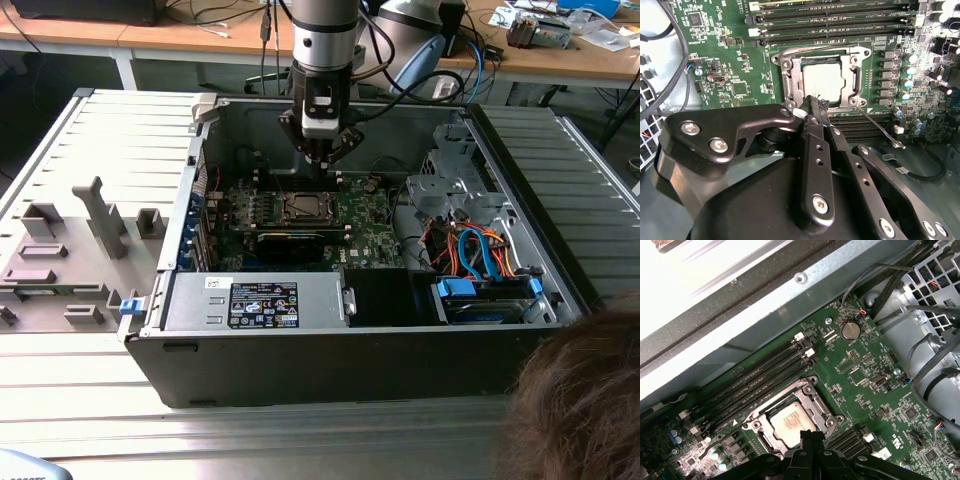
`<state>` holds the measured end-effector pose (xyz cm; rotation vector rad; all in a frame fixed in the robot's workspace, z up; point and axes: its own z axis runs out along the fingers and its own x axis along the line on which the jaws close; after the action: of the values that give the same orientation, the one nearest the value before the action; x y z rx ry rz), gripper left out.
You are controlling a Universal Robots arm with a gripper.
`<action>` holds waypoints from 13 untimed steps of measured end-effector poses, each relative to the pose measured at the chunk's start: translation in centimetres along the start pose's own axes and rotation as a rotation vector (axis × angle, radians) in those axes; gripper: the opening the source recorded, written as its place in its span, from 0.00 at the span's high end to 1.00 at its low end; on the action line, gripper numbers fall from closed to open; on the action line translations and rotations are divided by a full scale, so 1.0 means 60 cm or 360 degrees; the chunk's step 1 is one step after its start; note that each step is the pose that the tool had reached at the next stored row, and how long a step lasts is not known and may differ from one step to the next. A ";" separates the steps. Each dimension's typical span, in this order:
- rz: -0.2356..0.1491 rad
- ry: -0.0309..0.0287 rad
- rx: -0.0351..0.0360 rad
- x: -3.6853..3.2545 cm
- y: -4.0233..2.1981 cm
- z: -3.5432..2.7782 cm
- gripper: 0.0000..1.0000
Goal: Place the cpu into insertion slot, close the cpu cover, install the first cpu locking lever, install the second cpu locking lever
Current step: 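Install the first cpu locking lever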
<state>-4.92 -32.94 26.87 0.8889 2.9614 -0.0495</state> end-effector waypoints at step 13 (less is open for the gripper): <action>-0.0049 -0.00009 -0.0003 0.000 0.000 0.000 0.89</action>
<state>-4.92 -32.94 26.87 0.8429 2.9743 -0.0485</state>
